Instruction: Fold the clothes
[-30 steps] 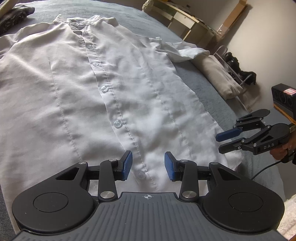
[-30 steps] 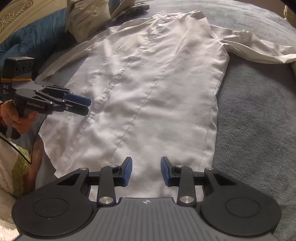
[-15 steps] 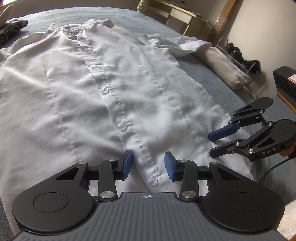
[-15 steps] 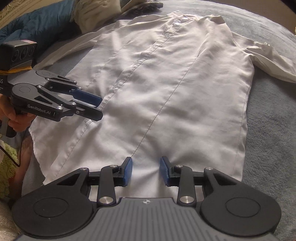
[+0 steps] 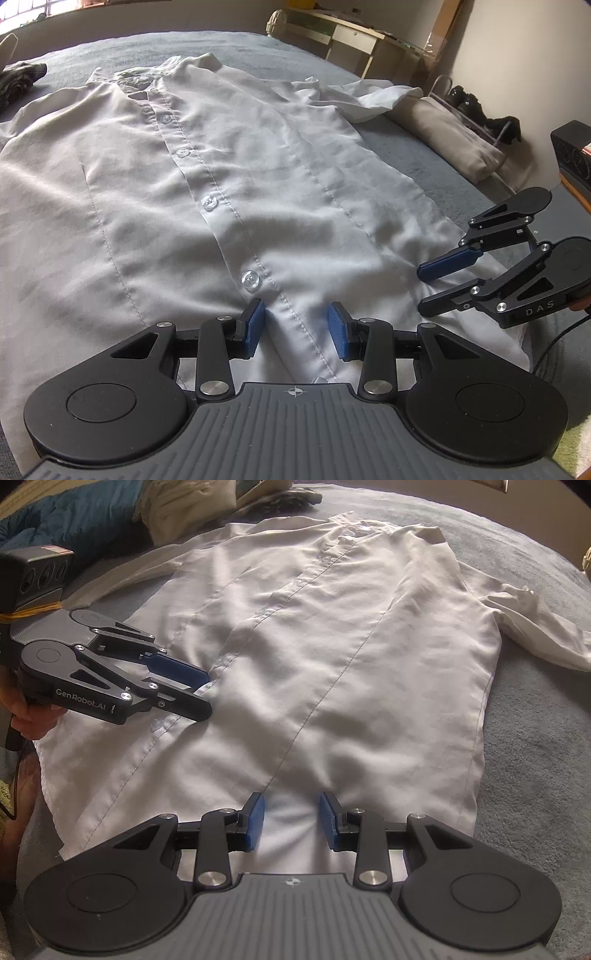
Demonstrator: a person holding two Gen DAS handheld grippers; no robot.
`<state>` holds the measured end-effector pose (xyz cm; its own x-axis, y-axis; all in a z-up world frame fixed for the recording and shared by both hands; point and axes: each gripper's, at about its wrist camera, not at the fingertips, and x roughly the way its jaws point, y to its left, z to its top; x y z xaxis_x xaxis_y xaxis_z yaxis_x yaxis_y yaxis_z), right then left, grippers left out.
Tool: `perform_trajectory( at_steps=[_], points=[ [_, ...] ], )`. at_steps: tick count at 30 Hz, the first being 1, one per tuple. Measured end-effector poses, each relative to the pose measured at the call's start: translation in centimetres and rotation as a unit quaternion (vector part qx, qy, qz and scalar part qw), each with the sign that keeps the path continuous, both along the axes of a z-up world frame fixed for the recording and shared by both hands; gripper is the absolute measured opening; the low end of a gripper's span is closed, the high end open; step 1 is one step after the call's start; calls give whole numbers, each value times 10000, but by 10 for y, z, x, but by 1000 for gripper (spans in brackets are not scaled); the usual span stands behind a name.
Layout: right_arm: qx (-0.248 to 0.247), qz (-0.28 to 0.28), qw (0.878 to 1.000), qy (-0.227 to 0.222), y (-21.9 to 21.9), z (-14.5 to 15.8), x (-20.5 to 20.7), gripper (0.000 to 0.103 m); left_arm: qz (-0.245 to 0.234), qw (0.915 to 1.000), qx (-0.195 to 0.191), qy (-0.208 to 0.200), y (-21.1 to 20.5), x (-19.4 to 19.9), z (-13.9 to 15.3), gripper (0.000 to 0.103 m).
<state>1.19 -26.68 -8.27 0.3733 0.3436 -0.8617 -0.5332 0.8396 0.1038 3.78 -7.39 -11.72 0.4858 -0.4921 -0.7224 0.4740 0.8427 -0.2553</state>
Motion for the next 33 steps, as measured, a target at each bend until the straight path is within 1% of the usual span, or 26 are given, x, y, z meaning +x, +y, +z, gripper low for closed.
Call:
perform_trajectory(
  at_steps=[8, 14, 23, 26, 27, 28, 30, 32, 33],
  points=[
    [-99, -105, 9998, -147, 3, 0, 6, 35, -79, 9995, 181, -247, -6, 8, -2, 38],
    [-114, -191, 9995, -224, 4, -2, 8, 35, -136, 9990, 229, -353, -7, 9, -3, 38],
    [-10, -301, 9993, -220, 2, -4, 8, 36, -44, 9993, 97, -369, -2, 9, 0, 38],
    [55, -348, 9992, -194, -1, -3, 8, 37, 164, 9983, -8, -568, 4, 5, 11, 38],
    [61, -353, 9992, -192, -1, -4, 8, 37, 149, 9978, -118, -632, 6, 3, 16, 38],
    [63, -355, 9992, -191, -1, -4, 8, 37, 124, 9973, -226, -690, 7, 1, 21, 38],
    [92, -376, 9991, -171, -1, -4, 9, 37, -72, 9967, -385, -709, 5, -4, 28, 38],
    [143, -413, 9990, -136, -3, -3, 10, 37, -366, 9966, -413, -616, -3, -9, 28, 39],
    [193, -455, 9987, -100, -5, -2, 11, 37, -498, 9964, -364, -576, -8, -13, 26, 39]
  ],
)
